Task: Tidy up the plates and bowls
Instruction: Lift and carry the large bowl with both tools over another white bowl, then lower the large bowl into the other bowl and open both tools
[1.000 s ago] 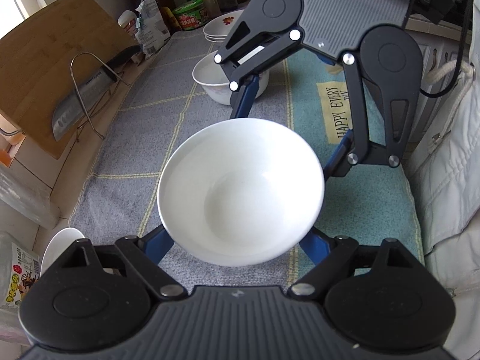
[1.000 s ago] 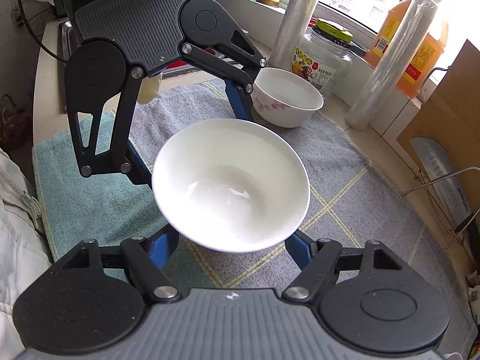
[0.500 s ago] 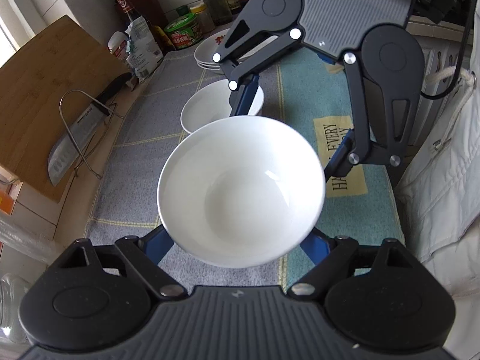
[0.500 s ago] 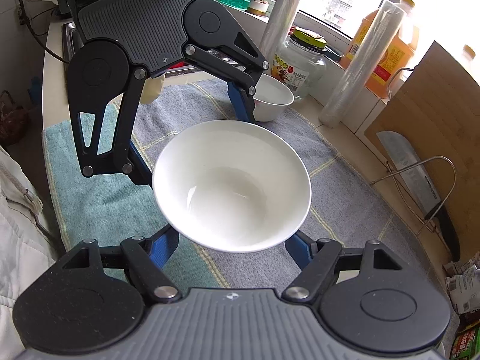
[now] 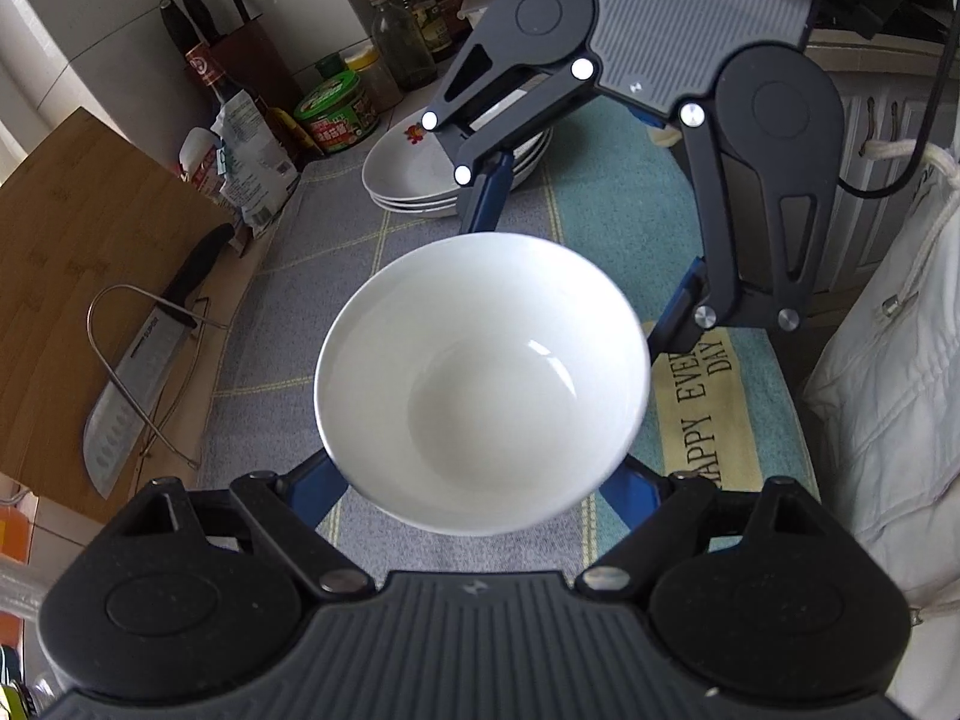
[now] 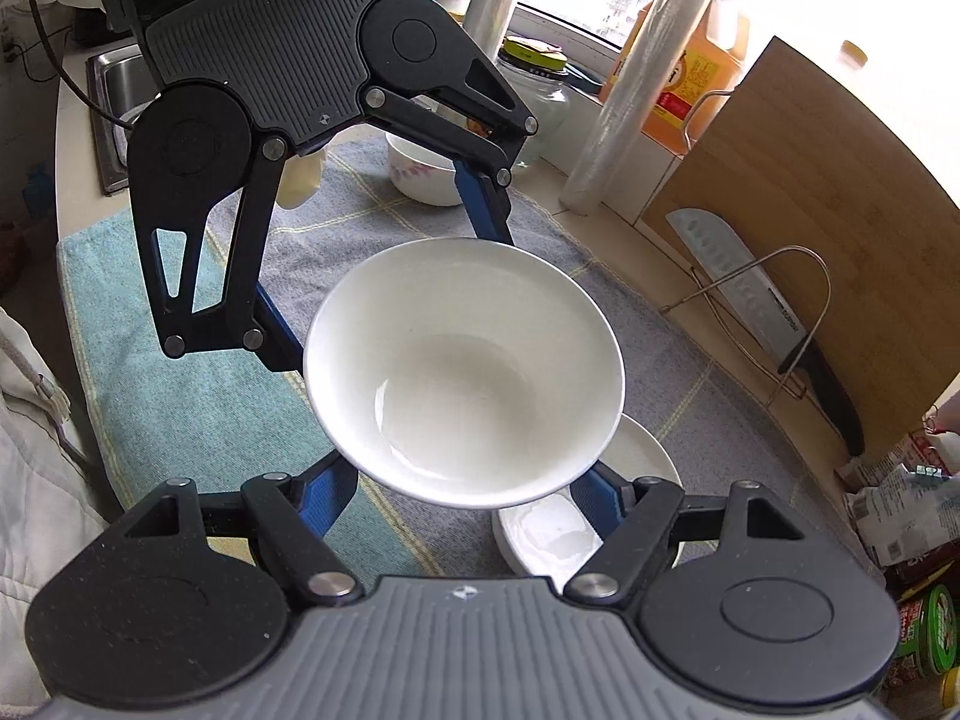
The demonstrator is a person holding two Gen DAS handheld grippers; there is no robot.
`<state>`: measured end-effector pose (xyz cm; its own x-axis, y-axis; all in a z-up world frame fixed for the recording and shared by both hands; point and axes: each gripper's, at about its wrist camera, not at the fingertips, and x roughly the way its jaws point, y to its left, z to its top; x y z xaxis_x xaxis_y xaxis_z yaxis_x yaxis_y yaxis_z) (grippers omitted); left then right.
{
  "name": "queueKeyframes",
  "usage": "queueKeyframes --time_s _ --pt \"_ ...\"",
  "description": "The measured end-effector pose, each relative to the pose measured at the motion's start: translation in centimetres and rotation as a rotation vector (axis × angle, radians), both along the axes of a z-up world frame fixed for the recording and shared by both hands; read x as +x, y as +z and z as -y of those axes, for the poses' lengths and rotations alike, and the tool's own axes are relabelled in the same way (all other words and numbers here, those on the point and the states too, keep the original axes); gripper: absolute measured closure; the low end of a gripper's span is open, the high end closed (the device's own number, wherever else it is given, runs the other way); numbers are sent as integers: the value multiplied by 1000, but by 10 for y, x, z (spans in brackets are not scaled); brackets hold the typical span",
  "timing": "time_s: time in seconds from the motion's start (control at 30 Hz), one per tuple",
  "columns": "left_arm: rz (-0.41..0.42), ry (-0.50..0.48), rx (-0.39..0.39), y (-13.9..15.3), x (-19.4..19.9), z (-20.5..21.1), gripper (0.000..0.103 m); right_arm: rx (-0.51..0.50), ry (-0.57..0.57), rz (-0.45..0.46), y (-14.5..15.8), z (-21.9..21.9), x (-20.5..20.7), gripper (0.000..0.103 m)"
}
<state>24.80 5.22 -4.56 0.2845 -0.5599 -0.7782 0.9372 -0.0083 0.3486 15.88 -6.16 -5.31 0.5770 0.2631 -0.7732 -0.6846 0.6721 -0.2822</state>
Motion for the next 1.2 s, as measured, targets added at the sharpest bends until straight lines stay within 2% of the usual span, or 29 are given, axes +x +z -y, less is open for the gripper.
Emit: queueKeyframes --time_s 0.37,0.73,1.2 --pt "21 -61 10 1 24 35 14 -3 -53 7 2 34 14 22" --pt "-47 -83 57 -3 56 61 14 28 -80 -60 -7 60 38 22" --pt "-155 -119 133 -8 77 73 14 99 -110 -176 -19 67 51 21"
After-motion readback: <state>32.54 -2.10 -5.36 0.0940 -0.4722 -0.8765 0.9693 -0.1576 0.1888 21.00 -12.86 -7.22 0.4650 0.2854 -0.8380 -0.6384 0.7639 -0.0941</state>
